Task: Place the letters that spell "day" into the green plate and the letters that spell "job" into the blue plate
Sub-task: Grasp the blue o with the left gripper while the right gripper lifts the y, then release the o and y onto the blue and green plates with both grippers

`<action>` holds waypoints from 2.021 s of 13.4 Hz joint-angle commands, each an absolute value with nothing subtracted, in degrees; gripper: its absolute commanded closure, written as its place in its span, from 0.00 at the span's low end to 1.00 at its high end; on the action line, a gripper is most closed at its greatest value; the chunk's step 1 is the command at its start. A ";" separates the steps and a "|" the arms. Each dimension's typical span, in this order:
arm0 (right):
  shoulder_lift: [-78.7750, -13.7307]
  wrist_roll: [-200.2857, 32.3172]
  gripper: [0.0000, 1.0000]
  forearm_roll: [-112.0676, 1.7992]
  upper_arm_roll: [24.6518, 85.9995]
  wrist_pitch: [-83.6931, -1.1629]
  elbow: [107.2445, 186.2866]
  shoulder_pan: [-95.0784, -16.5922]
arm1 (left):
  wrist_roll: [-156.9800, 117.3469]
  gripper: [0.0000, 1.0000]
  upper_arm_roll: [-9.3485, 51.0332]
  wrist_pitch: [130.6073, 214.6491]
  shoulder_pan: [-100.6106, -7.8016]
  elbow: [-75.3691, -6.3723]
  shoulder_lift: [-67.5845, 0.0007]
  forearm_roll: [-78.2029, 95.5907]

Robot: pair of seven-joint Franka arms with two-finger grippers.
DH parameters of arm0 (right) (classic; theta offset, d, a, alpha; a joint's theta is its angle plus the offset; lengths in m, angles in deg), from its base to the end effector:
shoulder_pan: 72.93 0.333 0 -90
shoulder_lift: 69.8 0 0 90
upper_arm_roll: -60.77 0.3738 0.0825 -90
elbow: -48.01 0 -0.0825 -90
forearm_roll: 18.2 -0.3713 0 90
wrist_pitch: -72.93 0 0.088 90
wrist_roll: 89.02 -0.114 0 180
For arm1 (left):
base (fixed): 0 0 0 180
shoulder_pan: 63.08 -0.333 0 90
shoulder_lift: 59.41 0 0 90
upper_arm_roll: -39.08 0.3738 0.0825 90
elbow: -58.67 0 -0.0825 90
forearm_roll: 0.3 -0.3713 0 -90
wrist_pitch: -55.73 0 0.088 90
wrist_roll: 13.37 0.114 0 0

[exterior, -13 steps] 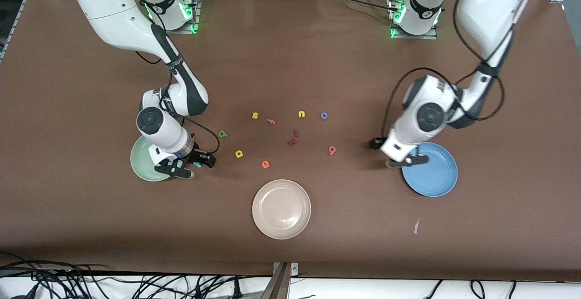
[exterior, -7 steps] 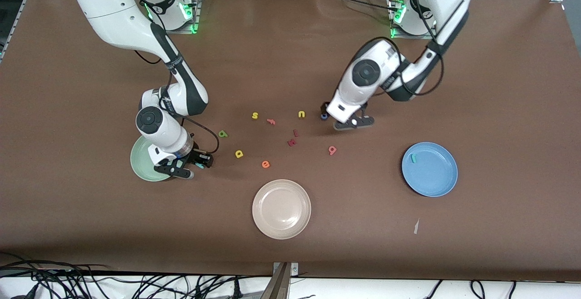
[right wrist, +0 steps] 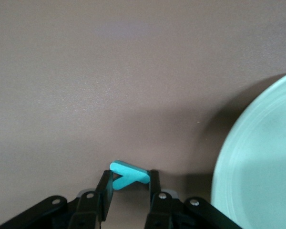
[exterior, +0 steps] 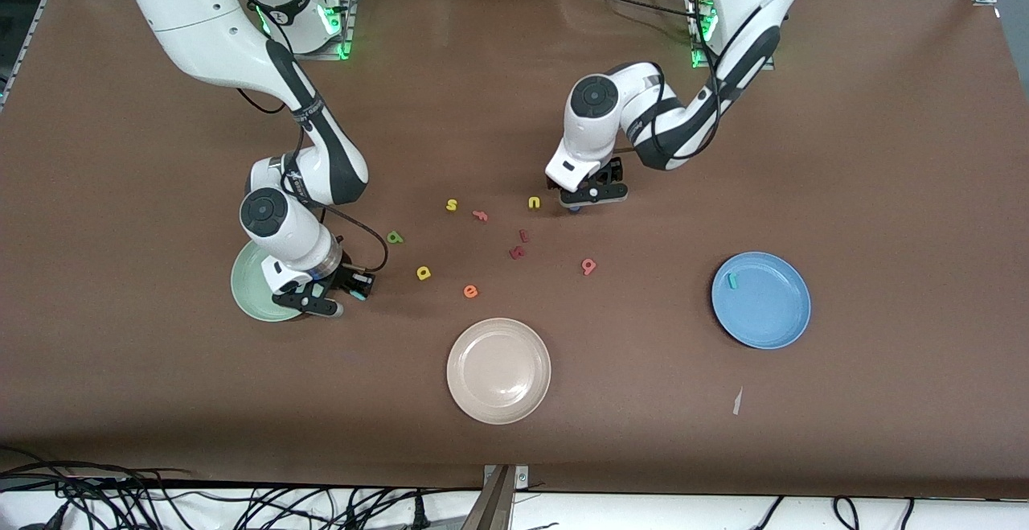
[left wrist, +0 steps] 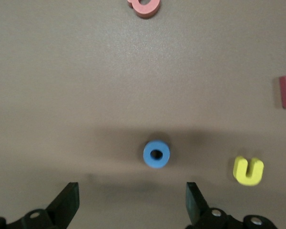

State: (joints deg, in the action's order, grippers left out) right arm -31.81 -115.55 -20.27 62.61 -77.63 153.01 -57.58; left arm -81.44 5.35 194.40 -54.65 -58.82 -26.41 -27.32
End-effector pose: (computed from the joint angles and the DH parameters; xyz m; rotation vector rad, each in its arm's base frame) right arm 0.6571 0.1998 0.2287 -3.0362 0.3068 -0.1652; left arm 0.4604 -0.3867 0.2413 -3.0902 -0.2229 0.0777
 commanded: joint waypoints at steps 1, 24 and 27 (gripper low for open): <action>-32.45 -114.68 0.74 -20.31 62.80 -79.12 154.79 -57.55 | -80.60 0.02 5.15 194.33 -55.26 -53.94 -21.81 -29.22; -47.39 -102.26 0.36 -21.01 62.17 -68.31 164.99 -64.58 | -78.16 0.94 3.93 191.02 -60.77 -51.12 -20.91 -28.07; -47.04 -112.10 0.36 -21.01 66.21 -68.75 164.81 -63.97 | -67.02 0.94 2.78 180.04 -67.01 -44.10 -20.83 -22.73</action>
State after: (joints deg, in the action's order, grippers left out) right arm -45.62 -107.00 -20.38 64.07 -68.08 163.36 -64.38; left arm -74.70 4.10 186.56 -62.92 -48.59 -20.70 -26.09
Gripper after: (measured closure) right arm 0.357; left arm 0.718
